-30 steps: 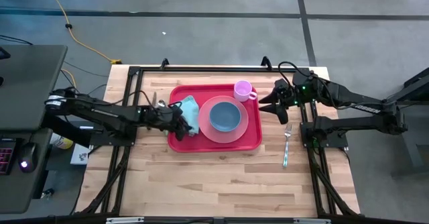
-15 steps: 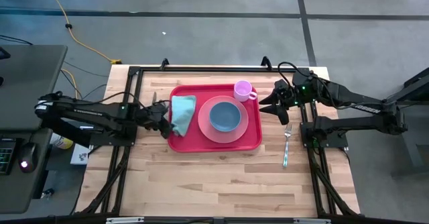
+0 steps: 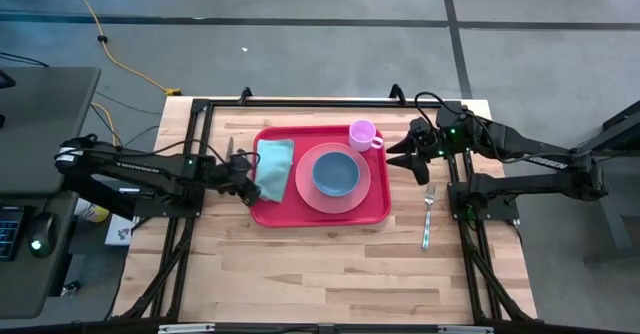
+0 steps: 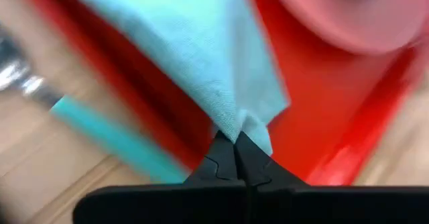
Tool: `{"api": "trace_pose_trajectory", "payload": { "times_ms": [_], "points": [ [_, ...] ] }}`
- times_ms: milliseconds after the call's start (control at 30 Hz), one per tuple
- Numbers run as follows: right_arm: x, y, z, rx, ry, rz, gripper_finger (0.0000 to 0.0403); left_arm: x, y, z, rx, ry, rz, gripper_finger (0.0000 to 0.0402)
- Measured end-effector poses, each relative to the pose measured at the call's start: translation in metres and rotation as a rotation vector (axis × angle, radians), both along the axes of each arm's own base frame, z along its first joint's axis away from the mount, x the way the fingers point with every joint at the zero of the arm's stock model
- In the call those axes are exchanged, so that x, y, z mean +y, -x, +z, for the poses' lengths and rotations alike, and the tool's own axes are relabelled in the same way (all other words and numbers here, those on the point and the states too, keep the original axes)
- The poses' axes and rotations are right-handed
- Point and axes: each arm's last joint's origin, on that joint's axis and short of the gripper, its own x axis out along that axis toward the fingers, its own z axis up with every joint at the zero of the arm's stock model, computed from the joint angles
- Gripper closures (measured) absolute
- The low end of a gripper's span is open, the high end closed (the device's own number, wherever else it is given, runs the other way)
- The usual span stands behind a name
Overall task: Set up tray
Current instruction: Put the blue towel on the tray
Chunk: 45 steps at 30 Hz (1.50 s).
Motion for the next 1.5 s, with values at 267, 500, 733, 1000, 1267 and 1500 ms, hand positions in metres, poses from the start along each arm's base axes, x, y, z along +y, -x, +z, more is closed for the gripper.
{"api": "trace_pose_trajectory", "payload": {
  "times_ms": [267,500,733,1000,1267,1500],
  "points": [
    [0.000,0.000,0.000,0.001,0.004,-0.007,0.0241,0.001,-0.003,-0.001,-0.003,-0.026,0.009,0.0393],
    [0.000,0.000,0.000,0.000,0.006,-0.006,0.0240,0.001,-0.004,-0.009,0.065,-0.019,0.047,0.0393],
    [0.000,0.000,0.000,0.000,0.004,-0.007,0.0244,0.002,-0.023,0.006,-0.183,-0.037,0.058,0.0393],
    [0.000,0.000,0.000,0.001,0.014,-0.012,0.0246,0.001,-0.044,0.021,-0.430,-0.046,0.044,0.0393],
    [0.000,0.000,0.000,0.001,0.010,-0.013,0.0246,-0.002,-0.023,-0.006,-0.079,0.024,-0.019,0.0393],
    [0.000,0.000,0.000,0.001,0.009,-0.014,0.0248,-0.003,-0.009,-0.016,0.107,0.071,-0.073,0.0387]
  ]
}}
